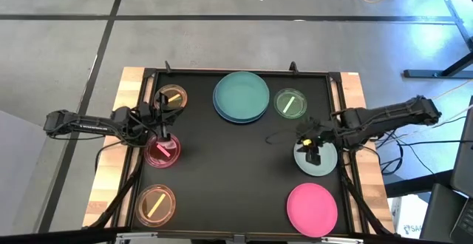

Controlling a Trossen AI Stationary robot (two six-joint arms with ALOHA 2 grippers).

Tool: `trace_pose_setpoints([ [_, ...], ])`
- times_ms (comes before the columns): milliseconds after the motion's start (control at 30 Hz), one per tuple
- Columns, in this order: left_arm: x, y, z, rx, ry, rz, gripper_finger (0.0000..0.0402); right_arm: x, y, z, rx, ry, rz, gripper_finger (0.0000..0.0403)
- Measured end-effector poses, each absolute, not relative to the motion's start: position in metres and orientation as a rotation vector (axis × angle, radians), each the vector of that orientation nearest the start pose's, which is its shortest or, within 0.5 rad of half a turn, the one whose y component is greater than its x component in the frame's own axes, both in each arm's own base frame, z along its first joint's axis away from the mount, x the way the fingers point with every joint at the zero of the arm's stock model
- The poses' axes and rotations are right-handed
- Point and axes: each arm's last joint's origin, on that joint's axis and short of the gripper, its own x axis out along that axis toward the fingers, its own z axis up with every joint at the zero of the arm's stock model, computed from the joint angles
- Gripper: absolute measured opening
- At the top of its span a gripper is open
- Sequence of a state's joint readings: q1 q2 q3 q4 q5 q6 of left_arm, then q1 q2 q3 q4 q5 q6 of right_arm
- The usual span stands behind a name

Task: Stack plastic plates
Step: Stack the gray plate on top of the the green plate

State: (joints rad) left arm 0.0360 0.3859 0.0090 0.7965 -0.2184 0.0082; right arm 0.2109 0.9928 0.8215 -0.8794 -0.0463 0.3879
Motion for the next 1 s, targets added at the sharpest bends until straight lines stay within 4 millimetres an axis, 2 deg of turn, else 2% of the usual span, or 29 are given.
trace_pose_setpoints([
  [167, 0.113, 0.010, 0.208, -0.033, -0.419, 0.253, 0.0006, 0.172, 0.047, 0.256, 0.340, 1.102, 0.016, 0.0136],
  [333, 0.113, 0.011, 0.208, -0.034, -0.418, 0.259, 0.0006, 0.181, 0.053, 0.245, 0.336, 1.169, -0.008, 0.0136],
  [567, 0.113, 0.011, 0.208, -0.038, -0.419, 0.259, 0.0006, 0.198, 0.060, 0.215, 0.500, 1.388, -0.117, 0.0136],
  [1000, 0.112, 0.011, 0.208, -0.039, -0.426, 0.259, 0.0006, 0.223, 0.068, 0.155, 0.470, 1.645, -0.256, 0.0136],
])
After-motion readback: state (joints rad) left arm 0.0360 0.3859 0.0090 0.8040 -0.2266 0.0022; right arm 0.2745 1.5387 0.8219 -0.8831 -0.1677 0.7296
